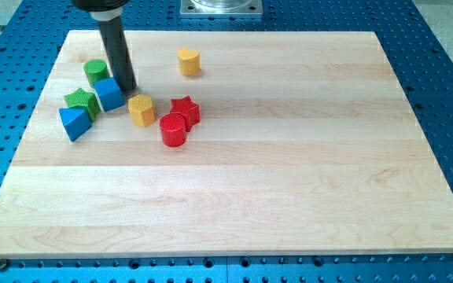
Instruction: Move the yellow hexagon and green star diagonal to each other
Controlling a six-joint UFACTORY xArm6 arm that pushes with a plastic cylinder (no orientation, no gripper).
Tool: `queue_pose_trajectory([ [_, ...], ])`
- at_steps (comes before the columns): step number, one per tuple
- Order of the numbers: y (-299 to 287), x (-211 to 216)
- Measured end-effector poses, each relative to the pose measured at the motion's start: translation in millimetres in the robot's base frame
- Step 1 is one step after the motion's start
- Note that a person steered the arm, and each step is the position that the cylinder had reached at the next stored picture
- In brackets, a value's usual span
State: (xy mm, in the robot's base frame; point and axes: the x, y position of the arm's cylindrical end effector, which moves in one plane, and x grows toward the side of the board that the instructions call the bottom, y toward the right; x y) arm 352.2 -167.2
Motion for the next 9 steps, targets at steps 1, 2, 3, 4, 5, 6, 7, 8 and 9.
queue_pose_trajectory([
  [1, 36.8, 24.5],
  [2, 40.1, 75.5],
  [3, 40.0, 138.0],
  [4, 4.4, 131.3],
  [5, -91.5, 161.2],
  [6, -131.3, 123.5],
  [7, -110.2, 57.6],
  [8, -78.4, 49.5],
  [9, 8.5, 50.1],
])
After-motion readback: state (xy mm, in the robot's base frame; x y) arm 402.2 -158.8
